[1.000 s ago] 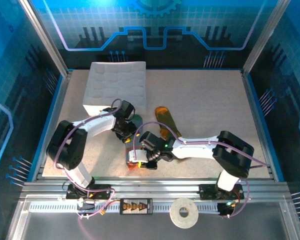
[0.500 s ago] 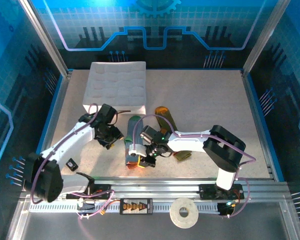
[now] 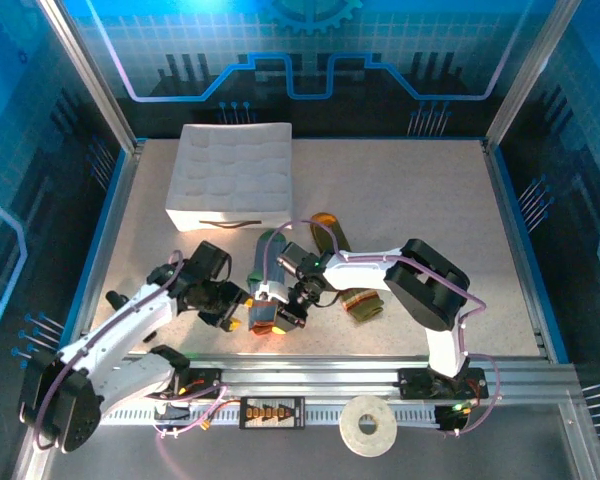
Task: Roll the socks
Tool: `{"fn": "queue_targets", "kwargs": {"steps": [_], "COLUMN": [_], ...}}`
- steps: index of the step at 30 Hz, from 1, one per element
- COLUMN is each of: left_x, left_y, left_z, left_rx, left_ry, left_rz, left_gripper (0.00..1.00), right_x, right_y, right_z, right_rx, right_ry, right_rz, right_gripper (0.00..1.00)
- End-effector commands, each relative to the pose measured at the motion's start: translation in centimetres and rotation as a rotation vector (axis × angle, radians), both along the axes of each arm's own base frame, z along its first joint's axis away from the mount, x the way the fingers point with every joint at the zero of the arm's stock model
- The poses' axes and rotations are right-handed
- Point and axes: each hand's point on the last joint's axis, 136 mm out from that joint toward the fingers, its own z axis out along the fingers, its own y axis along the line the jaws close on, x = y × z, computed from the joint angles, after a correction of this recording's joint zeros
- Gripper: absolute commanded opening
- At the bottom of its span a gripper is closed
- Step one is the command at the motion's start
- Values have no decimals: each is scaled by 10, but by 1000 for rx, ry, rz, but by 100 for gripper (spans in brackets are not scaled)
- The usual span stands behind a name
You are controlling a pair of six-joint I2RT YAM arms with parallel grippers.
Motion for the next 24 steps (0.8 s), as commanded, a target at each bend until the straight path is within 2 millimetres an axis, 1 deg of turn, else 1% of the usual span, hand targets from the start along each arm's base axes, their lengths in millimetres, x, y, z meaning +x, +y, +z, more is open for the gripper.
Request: {"fn": "queue_targets", "kwargs": {"steps": [1, 3, 6, 13, 14, 19, 22, 24], "left_x": [-3, -4, -13, -23, -23, -20, -7, -1], "left_y": [-15, -21, -22, -28, -29, -34, -34, -35], "left_z": [-6, -8, -10, -18, -19, -28, -32, -35], "left_rx": [-116, -142, -115, -124, -126, -131, -132, -140], "left_ry": [64, 80, 124, 172, 191, 201, 162, 151], "left_rz": [141, 166, 164, 203, 229, 264, 315, 337], "left_gripper": [48, 48, 48, 53, 54, 53, 49, 44], "right_x": [1, 1, 4, 8, 8, 9, 9, 10], "right_y": [-1, -2, -1, 0, 0, 1, 1, 1], "right_z": [-1, -2, -2, -3, -2, 1, 1, 0], "right_rx": [-22, -28, -28, -39, -39, -32, -29, -28], "right_ry": [83, 95, 112, 117, 116, 113, 108, 97], "right_rz": [-29, -36, -48, -65, -65, -65, -65, -67], "right_gripper": [9, 9, 10, 10, 10, 11, 13, 14]}}
